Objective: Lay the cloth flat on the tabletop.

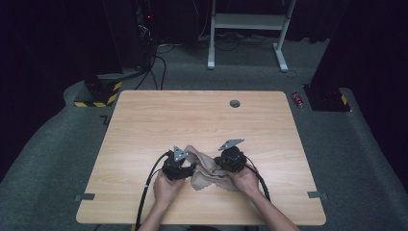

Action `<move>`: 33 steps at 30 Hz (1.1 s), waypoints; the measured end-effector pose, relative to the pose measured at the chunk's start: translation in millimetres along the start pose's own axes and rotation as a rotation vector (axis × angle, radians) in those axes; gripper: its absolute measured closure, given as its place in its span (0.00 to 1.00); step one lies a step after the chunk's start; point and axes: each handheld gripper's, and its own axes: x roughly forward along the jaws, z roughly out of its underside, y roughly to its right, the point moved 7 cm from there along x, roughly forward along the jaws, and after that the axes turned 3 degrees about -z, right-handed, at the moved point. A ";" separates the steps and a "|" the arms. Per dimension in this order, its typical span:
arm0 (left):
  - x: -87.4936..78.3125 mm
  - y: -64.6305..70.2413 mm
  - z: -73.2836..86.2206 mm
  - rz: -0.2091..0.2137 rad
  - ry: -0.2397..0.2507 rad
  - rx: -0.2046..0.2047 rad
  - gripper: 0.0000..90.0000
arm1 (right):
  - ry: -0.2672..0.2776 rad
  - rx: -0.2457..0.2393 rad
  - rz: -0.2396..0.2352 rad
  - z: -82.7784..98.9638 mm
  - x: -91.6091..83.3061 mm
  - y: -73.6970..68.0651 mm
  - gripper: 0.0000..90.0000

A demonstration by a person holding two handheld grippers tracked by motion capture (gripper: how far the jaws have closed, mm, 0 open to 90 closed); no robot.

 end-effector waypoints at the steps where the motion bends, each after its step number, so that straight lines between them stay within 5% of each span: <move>1: 0.0 0.0 0.0 0.000 0.000 0.000 0.45 | 0.037 -0.019 0.025 -4.4 -10.0 -1.1 0.97; 4: 0.0 0.0 0.0 0.000 0.000 0.000 0.45 | 0.082 -0.057 0.059 -10.6 -25.0 -3.4 0.97; 9: 0.1 -0.2 0.0 -0.001 0.000 0.000 0.44 | 0.108 -0.112 0.050 -17.8 -34.0 -14.9 0.96; 12: 0.0 -0.2 0.0 -0.001 -0.001 0.000 0.44 | 0.084 -0.168 0.041 -15.0 -29.6 -25.5 0.96; 13: 0.0 -0.2 0.1 -0.001 -0.002 0.001 0.44 | 0.041 -0.226 0.016 -7.9 -20.6 -37.4 0.95; 16: 0.1 -0.2 0.0 -0.002 0.000 0.000 0.44 | -0.032 -0.262 -0.058 6.2 -6.1 -48.0 0.88; 20: 0.0 -0.2 0.1 -0.001 -0.002 0.000 0.44 | 0.015 -0.232 -0.080 8.2 -12.7 -46.3 0.88; 23: 0.0 -0.3 0.1 -0.003 -0.002 0.000 0.44 | 0.112 -0.120 -0.031 -1.1 -39.4 -25.8 0.85; 28: 0.0 -0.5 0.0 -0.004 -0.003 0.001 0.44 | 0.088 -0.025 0.010 4.0 -41.4 -1.8 0.79; 33: 0.1 -0.5 0.0 -0.004 -0.001 0.001 0.44 | 0.053 0.036 -0.041 13.7 -22.2 0.3 0.71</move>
